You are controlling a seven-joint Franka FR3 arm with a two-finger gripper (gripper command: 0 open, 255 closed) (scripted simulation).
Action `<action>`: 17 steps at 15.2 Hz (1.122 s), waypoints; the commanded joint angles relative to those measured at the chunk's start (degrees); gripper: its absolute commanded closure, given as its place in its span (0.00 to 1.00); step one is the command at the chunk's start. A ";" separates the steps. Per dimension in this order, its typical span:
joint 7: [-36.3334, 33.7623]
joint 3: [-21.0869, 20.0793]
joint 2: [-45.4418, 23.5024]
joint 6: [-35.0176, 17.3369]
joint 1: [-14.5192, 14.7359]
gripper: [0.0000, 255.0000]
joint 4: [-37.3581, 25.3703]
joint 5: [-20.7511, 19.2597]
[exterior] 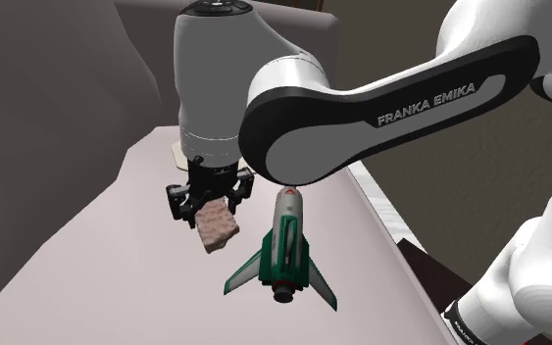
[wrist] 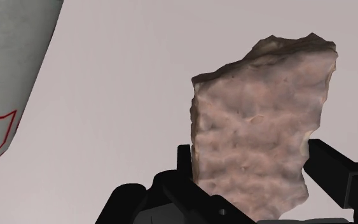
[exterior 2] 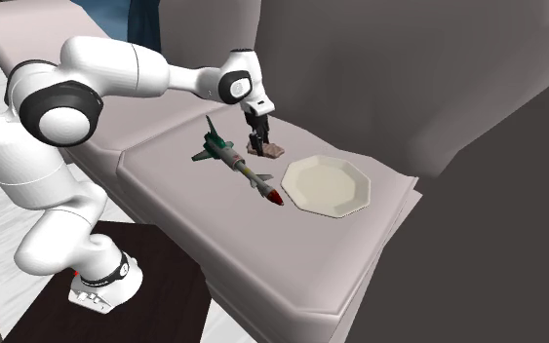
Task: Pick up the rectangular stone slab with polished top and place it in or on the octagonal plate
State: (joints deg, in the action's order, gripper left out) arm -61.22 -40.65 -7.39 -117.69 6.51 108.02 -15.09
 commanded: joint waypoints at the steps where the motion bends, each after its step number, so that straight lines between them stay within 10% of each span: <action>1: 0.34 -0.05 0.20 1.07 -0.02 1.00 -0.98 0.27; 17: 3.95 0.08 1.36 11.14 -0.62 1.00 -10.64 2.15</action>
State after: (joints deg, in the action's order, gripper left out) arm -57.73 -40.78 -5.74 -106.81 6.11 97.92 -12.82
